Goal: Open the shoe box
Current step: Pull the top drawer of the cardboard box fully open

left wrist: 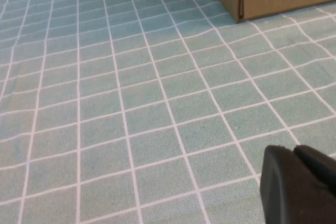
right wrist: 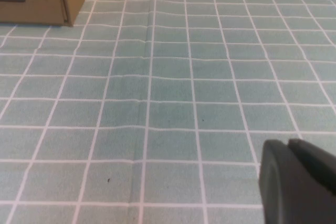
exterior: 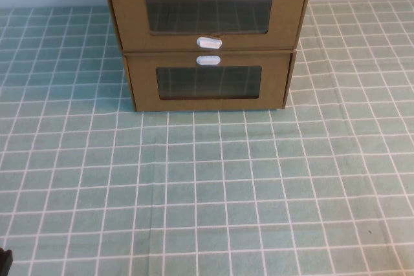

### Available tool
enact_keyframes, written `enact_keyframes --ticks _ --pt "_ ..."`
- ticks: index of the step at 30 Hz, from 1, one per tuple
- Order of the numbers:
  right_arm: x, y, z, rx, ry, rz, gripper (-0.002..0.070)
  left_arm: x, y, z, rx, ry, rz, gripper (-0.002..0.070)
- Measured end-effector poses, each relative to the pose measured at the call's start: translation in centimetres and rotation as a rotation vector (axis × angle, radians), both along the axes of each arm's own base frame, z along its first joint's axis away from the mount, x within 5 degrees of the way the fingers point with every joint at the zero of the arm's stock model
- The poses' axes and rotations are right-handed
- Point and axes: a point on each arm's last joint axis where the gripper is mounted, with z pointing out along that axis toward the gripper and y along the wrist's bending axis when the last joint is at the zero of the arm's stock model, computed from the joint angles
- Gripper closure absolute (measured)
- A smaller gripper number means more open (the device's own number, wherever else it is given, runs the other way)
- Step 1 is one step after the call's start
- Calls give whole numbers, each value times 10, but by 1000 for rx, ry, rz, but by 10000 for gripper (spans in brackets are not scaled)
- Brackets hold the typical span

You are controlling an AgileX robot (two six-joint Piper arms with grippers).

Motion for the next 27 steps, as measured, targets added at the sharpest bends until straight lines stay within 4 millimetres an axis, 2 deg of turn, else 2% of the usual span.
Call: enact_keyframes --ticks 27 --pt "0 0 1 -5 -17 0 689 0 0 0 2 -2 0 680"
